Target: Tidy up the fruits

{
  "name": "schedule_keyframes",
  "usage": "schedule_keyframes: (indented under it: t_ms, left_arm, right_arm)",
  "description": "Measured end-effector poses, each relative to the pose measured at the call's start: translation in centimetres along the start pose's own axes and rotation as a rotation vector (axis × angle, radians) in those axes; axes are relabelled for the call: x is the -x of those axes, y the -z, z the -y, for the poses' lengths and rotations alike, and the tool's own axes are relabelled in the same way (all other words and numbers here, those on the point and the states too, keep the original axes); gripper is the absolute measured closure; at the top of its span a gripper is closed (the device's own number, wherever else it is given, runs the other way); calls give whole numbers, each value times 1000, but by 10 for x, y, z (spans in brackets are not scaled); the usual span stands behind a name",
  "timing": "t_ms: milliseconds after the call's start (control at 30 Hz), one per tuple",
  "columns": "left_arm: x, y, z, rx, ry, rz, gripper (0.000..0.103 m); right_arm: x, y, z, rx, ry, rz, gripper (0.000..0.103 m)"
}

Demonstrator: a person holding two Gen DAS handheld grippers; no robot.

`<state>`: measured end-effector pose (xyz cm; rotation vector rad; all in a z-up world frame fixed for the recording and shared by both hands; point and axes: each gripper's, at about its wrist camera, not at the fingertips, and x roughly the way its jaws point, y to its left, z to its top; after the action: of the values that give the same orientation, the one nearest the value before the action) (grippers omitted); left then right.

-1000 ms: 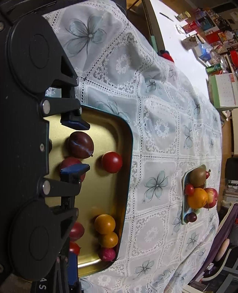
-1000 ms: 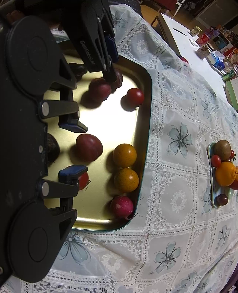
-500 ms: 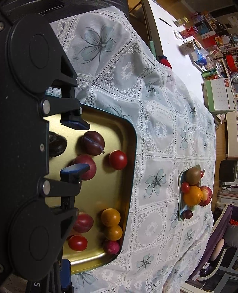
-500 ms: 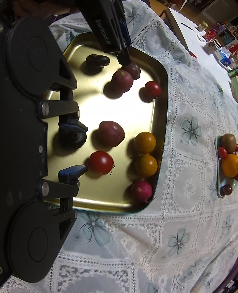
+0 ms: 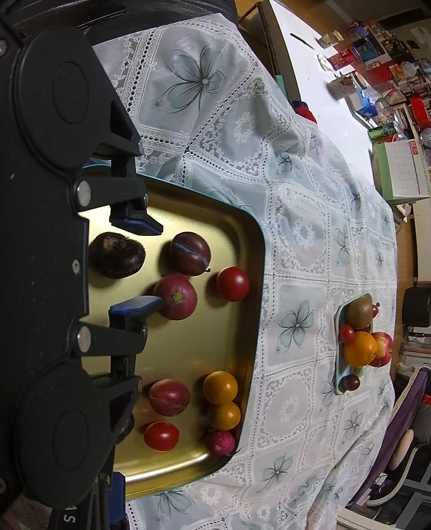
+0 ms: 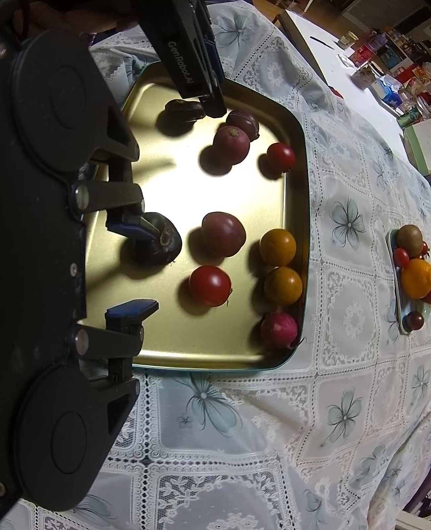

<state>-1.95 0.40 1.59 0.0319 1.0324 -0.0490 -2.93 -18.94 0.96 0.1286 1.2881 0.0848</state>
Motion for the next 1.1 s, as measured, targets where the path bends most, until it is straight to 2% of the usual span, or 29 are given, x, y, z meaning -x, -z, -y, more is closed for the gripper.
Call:
schedule_keyframes:
  t_ms: [467, 733, 1100]
  left_arm:
    - [-3, 2, 1, 7, 23, -46, 54]
    - [-3, 2, 1, 5, 25, -51, 54]
    - [-5, 4, 1, 7, 35, -65, 54]
  right_arm:
    - [-3, 1, 3, -24, -6, -45, 60]
    - [-14, 2, 4, -30, -1, -108, 60]
    - [-17, 3, 3, -22, -6, -127, 60]
